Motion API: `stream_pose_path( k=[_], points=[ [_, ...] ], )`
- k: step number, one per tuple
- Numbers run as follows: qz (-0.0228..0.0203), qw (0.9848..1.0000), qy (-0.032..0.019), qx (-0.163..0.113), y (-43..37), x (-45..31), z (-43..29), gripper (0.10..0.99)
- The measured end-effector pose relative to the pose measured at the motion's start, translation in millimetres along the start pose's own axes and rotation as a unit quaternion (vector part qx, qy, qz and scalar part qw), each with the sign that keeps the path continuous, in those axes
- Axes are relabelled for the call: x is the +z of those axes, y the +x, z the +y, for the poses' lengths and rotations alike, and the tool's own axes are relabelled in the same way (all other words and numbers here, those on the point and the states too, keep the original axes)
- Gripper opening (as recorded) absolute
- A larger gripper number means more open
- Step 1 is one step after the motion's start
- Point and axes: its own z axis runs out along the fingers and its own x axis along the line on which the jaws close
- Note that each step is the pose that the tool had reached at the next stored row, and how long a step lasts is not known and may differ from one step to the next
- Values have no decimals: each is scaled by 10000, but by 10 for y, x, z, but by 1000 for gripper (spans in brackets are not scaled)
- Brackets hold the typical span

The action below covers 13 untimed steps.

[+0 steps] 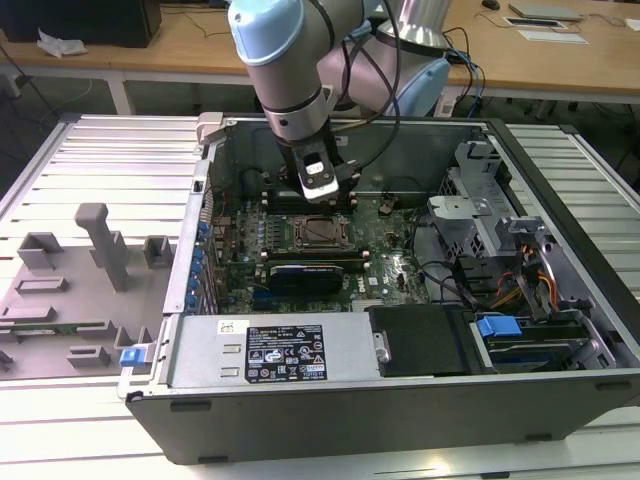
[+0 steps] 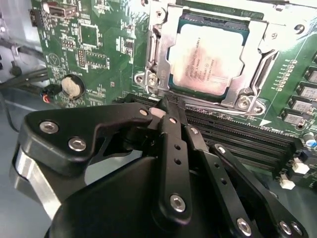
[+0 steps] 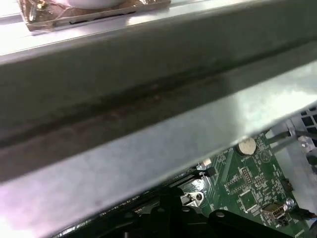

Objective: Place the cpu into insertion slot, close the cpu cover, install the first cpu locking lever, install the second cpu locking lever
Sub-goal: 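Install the first cpu locking lever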

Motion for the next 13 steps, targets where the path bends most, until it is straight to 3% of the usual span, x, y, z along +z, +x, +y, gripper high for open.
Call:
stream_pose_path(
  k=[9, 13],
  points=[
    [-17, 10000, 16, 76, 4, 15, -3, 106],
    [-16, 10000, 15, 76, -14, -59, 14, 106]
  ],
)
